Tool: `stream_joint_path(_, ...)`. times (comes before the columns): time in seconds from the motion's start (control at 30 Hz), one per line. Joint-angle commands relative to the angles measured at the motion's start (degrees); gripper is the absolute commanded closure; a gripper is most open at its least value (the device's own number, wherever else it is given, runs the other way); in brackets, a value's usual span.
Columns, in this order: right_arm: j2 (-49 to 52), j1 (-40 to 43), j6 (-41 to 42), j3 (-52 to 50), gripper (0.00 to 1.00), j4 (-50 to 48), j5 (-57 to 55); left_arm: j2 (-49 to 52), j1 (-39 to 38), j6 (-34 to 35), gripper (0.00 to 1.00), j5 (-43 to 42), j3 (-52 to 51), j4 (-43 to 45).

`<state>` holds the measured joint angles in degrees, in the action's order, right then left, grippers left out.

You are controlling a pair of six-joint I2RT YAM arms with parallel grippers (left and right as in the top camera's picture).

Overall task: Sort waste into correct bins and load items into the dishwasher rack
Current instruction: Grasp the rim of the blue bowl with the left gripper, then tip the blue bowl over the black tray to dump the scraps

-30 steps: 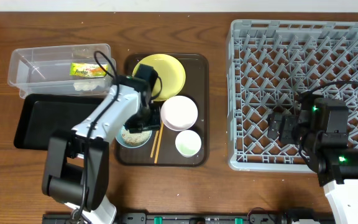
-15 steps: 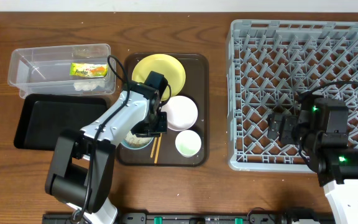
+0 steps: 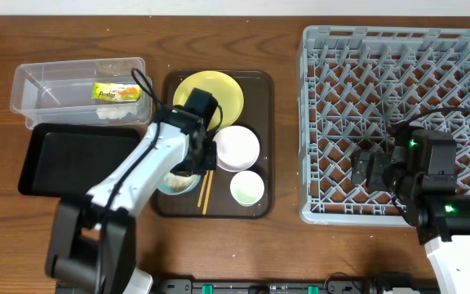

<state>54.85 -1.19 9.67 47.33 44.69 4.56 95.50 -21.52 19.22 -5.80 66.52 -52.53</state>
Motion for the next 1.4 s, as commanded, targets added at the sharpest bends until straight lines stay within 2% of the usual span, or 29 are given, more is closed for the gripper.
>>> stream_joint_path(0.0, -0.46, -0.72, 0.57, 1.38, 0.01, -0.07, 0.42, -5.16, 1.11, -0.63, 0.94, 0.72, 2.32, -0.46)
stream_joint_path(0.2, -0.46, -0.72, 0.57, 1.38, 0.01, -0.07, 0.42, -10.88, 8.22, -2.08, 0.94, 0.17, 2.4, -0.52)
stream_joint_path(0.57, -0.46, -0.72, 0.57, 1.38, 0.01, -0.09, 0.42, -9.51, 34.1, -10.27, 0.94, -20.02, 2.32, 1.33)
stream_joint_path(0.67, -0.46, -0.72, 0.57, 1.38, 0.01, -0.13, 0.42, -7.26, 39.98, -11.65, 0.94, -26.75, 2.21, 3.63)
stream_joint_path(0.77, -0.46, -0.72, 0.57, 1.38, 0.01, -0.09, 0.42, -3.78, 45.11, -13.64, 0.94, -37.18, 2.21, 5.92)
stream_joint_path(1.13, -0.46, -0.72, 0.57, 1.38, 0.01, -0.07, 0.42, 8.92, 58.71, -16.02, 0.94, -68.22, 2.21, 10.29)
stream_joint_path(1.37, -0.46, -0.72, 0.57, 1.38, 0.01, -0.09, 0.44, 11.56, 64.3, -16.0, 0.94, -78.36, 2.21, 12.98)
